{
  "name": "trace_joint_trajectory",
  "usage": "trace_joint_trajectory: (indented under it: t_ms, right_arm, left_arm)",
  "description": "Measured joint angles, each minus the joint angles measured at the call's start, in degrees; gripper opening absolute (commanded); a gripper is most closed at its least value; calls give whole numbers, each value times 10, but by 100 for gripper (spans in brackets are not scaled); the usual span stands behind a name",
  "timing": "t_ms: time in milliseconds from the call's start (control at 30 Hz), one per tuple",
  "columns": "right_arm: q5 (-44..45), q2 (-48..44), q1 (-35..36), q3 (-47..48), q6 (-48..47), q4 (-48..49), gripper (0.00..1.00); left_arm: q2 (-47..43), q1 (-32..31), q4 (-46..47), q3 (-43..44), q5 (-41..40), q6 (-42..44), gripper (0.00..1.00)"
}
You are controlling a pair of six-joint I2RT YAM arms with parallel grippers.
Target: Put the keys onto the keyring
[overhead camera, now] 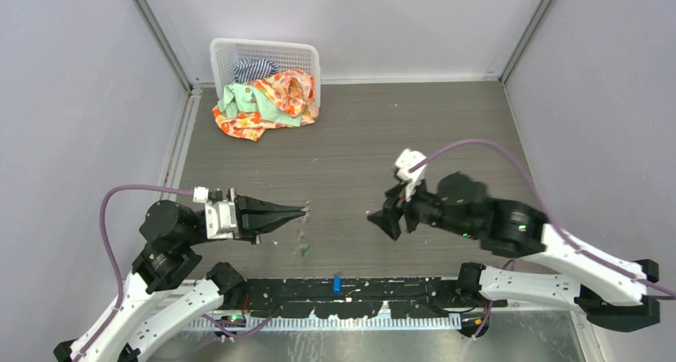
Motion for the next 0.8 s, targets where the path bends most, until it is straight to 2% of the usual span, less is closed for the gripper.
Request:
trace_joint_trajectory:
  t_ms: [167,267,367,533,800]
  right_arm:
    - [-41,5,0,-203,38,71,77]
    - [-85,53,4,-270,27,104,73]
    - [-115,99,17,-298,2,149,63]
    - [-138,173,38,-325,-29,261,56]
    - [-145,258,87,-367,-37,392,54]
  left_arm:
    - [5,0,-63,20,-8,29,0]
    - [3,0,-91,30,-8,31,0]
    - [-7,0,-119,36,-8,33,0]
    - [-28,0,-149,40,-5,41,0]
    - [-43,0,-177,51,-6,41,0]
